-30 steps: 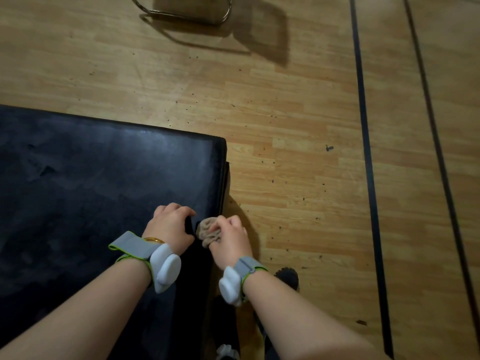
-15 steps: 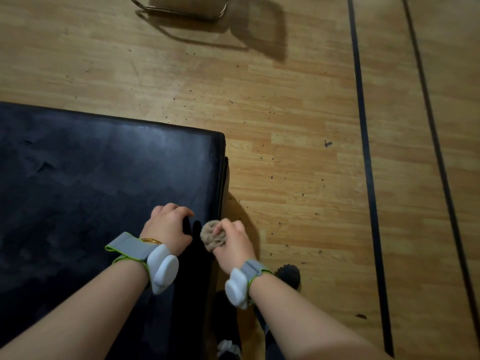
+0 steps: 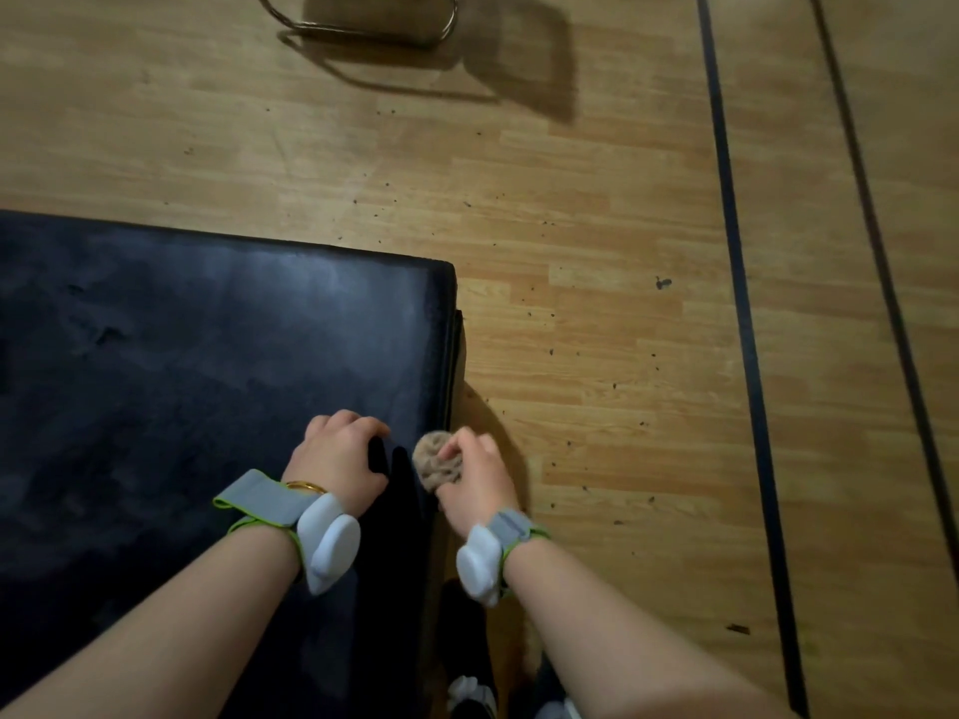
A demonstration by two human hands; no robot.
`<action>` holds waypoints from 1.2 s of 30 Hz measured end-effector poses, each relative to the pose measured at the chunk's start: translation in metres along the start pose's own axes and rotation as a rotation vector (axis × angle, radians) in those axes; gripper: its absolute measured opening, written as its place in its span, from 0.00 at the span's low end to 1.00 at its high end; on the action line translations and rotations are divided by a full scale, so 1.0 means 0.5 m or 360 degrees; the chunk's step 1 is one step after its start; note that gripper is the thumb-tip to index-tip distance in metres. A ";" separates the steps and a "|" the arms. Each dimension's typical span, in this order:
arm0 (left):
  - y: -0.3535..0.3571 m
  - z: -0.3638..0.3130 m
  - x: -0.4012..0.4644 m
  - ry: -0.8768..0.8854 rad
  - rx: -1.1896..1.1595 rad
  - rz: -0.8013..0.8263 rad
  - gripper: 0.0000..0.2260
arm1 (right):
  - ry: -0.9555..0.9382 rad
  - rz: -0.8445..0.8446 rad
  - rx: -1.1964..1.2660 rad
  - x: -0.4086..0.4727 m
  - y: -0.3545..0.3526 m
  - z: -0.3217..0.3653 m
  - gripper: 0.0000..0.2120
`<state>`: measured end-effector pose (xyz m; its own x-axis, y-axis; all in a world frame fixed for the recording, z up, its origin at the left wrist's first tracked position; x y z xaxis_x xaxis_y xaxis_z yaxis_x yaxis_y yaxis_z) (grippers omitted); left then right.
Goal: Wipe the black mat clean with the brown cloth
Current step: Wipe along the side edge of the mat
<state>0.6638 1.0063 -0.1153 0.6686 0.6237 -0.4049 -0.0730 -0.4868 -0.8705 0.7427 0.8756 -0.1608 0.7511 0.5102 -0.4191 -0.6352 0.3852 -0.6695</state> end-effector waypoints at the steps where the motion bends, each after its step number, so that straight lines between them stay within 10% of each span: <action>1: -0.001 -0.003 0.001 0.0002 -0.0005 0.0000 0.22 | -0.0019 0.0044 -0.0007 -0.014 0.008 -0.004 0.12; 36: 0.043 -0.014 -0.078 -0.0040 0.0075 0.0003 0.23 | 0.0062 -0.0155 0.0169 -0.008 -0.009 -0.009 0.13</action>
<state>0.6413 0.9672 -0.1163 0.6497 0.6381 -0.4131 -0.1096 -0.4592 -0.8816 0.7435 0.8685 -0.1588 0.8152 0.4368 -0.3803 -0.5729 0.5117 -0.6403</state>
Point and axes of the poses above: each hand's wrist, its own x-axis towards the middle knuckle, its own y-axis out of the palm, z = x × y, the point moved 7 cm from there along x, towards the middle knuckle, and after that the axes turned 12 degrees about -z, right-handed, at the moved point
